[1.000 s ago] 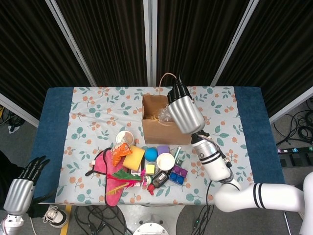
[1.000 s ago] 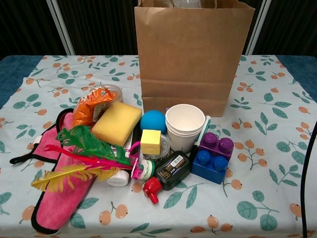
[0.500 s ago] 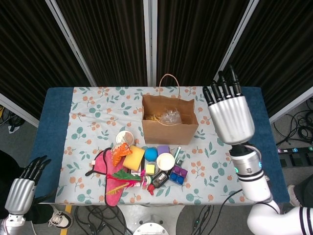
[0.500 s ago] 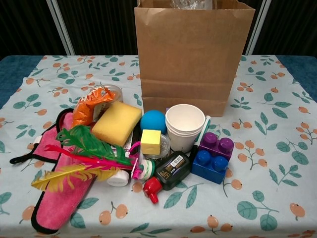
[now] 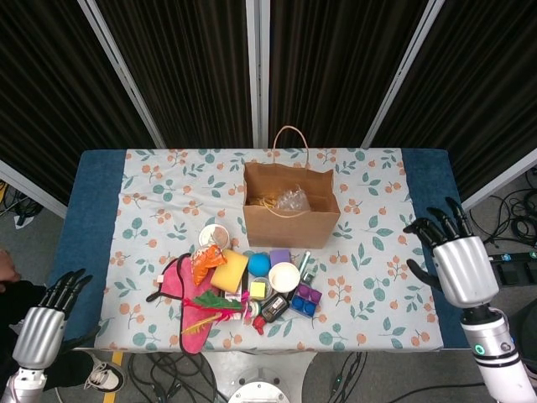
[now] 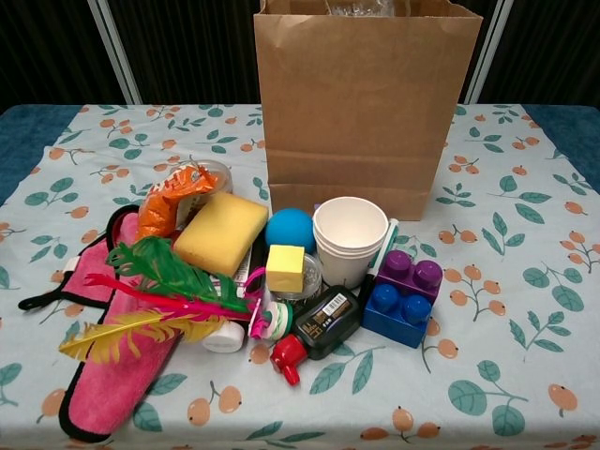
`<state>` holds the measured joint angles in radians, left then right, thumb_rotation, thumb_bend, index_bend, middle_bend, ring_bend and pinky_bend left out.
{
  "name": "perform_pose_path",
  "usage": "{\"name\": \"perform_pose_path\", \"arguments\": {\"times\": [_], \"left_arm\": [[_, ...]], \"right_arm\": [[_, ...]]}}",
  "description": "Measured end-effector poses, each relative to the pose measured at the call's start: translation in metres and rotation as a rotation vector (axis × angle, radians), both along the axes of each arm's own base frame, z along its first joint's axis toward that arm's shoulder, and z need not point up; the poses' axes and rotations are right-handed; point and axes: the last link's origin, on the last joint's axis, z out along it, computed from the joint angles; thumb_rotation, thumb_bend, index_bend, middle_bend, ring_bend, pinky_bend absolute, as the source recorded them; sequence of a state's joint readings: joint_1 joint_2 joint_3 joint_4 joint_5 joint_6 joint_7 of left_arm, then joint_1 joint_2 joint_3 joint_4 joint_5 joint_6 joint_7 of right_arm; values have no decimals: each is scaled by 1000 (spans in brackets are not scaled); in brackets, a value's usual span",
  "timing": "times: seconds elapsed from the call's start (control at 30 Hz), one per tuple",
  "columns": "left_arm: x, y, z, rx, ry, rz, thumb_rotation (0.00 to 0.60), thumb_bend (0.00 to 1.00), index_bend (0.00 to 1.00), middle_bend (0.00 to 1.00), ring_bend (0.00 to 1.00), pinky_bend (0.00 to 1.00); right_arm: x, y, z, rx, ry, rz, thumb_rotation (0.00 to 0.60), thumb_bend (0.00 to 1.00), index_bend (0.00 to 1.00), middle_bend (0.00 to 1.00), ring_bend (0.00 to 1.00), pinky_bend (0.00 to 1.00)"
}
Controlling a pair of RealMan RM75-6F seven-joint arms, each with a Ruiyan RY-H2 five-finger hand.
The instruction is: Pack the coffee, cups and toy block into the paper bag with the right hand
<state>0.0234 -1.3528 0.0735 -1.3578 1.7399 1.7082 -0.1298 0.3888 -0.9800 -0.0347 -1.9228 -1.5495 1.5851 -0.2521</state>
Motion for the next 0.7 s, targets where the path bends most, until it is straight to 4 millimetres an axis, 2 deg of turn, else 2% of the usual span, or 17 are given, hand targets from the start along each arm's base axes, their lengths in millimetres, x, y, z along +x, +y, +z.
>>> {"name": "perform_pose_path", "arguments": {"times": [0.13, 0.23, 0.43, 0.7], "left_arm": [[-1, 0, 0, 3, 8, 2, 600, 152, 178, 195, 124, 242], [-2, 0, 1, 9, 9, 5, 600, 153, 178, 195, 124, 242], [-3, 1, 2, 14, 11, 6, 600, 152, 178, 195, 125, 242], [-4, 1, 2, 19, 16, 6, 600, 152, 178, 195, 125, 242]], "right_arm": [[-31, 11, -30, 201, -34, -40, 600, 53, 355, 355, 184, 85], [-38, 17, -58, 334, -72, -40, 600, 22, 354, 352, 180, 86], [-23, 22, -101, 476, -185, 4, 600, 0, 325, 316, 130, 62], [6, 11, -137, 474, -234, 72, 600, 0, 265, 227, 39, 0]]}}
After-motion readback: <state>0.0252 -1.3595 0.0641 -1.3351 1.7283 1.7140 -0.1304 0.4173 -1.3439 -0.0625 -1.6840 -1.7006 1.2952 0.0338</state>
